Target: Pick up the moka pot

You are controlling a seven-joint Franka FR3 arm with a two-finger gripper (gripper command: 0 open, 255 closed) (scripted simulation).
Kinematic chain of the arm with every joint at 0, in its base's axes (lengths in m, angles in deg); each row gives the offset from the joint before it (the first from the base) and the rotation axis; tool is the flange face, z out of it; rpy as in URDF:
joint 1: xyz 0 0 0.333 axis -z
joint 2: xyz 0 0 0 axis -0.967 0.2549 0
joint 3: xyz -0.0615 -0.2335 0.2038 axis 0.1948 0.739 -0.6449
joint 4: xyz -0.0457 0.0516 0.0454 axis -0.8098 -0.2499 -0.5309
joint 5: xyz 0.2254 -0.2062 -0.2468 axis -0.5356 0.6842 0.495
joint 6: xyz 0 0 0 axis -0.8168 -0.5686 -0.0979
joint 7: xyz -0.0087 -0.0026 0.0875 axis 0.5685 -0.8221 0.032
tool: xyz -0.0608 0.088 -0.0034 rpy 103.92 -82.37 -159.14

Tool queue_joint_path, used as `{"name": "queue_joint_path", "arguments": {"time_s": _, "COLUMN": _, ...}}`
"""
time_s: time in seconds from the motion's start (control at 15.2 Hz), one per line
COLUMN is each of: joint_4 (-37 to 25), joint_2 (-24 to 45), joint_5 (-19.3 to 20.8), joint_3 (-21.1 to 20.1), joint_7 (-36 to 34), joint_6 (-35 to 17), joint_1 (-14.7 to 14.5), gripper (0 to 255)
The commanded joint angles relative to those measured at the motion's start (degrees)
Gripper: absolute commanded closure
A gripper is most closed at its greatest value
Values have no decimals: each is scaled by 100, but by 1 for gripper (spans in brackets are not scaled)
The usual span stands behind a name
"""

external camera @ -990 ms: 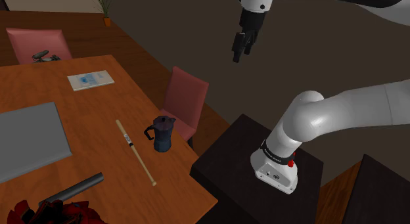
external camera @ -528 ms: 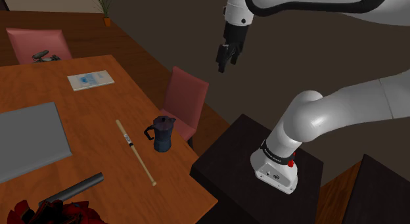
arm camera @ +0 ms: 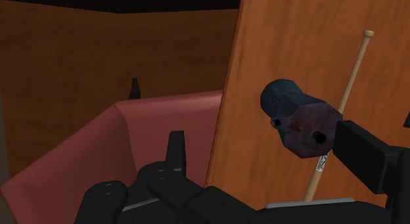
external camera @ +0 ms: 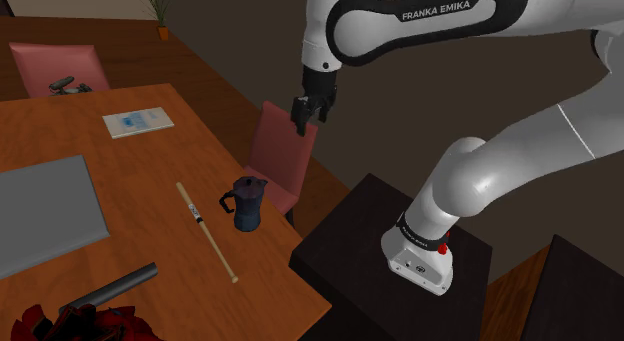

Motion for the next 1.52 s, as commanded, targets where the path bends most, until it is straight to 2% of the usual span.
{"name": "queue_joint_path", "arguments": {"time_s": 0.0, "joint_4": 7, "joint_2": 334, "joint_5": -49, "joint_3": -137, "joint_7": -176, "joint_6": -356, "joint_1": -20, "gripper": 0}}
{"name": "queue_joint_path", "arguments": {"time_s": 0.46, "joint_4": -366, "joint_2": 1768, "joint_5": 33, "joint_3": -643, "joint_7": -929, "joint_6": -1429, "joint_1": -61, "gripper": 0}}
{"name": "queue_joint_path", "arguments": {"time_s": 0.92, "joint_4": -1076, "joint_2": 3298, "joint_5": 557, "joint_3": -934, "joint_7": -1807, "joint_6": -2203, "joint_1": -163, "gripper": 0}}
{"name": "queue_joint_path", "arguments": {"time_s": 1.45, "joint_4": -935, "joint_2": 3757, "joint_5": 829, "joint_3": -880, "joint_7": -1999, "joint_6": -2764, "joint_1": -205, "gripper": 0}}
